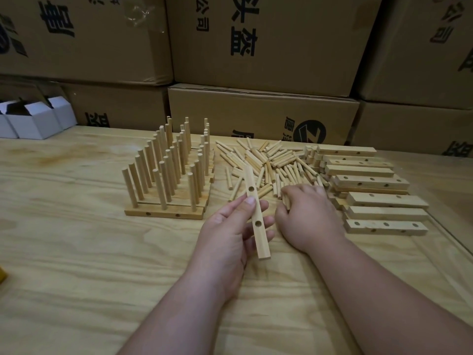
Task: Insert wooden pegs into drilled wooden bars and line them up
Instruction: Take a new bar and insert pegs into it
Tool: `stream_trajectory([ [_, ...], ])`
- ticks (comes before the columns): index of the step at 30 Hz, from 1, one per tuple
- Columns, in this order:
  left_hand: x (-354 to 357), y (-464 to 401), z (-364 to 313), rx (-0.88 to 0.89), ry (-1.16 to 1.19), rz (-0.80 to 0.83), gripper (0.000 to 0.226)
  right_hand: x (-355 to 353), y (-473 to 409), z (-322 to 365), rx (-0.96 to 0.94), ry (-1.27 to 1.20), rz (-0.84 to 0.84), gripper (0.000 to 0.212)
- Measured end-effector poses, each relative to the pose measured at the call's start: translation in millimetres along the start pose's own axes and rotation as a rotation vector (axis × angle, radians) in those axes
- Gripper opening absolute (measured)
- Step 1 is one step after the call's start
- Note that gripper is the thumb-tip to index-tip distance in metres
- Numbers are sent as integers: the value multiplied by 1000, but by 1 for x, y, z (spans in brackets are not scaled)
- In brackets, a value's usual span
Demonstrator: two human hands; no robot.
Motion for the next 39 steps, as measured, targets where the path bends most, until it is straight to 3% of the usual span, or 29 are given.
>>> stream_trajectory([
  [7, 0, -1, 0, -5, 8, 2, 55, -1, 2, -2, 6, -147, -58, 45],
  [12, 2, 0, 0, -8, 0, 8, 53, -1, 0, -5, 124, 114, -36, 61],
  [20, 3, 1, -1, -12, -6, 9, 52, 0, -2, -5, 117, 166, -12, 40],
  [28, 4, 2, -1, -15, -2, 0, 45, 2, -3, -5, 142, 111, 40, 44],
  [33, 4, 2, -1, -14, 3, -5, 45, 1, -1, -4, 115, -6, 13, 24],
  [37, 3, 2, -1, -22, 1, -8, 42, 1, 0, -4, 111, -11, 18, 39],
  [39, 4, 3, -1, -17, -3, -6, 46, 2, 0, -4, 95, 13, 10, 36],
])
Point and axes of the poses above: each hand's wrist, its own y-axis away from the middle knuckle, its own x-axis out of the palm, z = x × y, the point moved 3 cm from there along -y, towards the middle knuckle, and after that the axes turned 15 degrees about y, right-handed, at the moved point
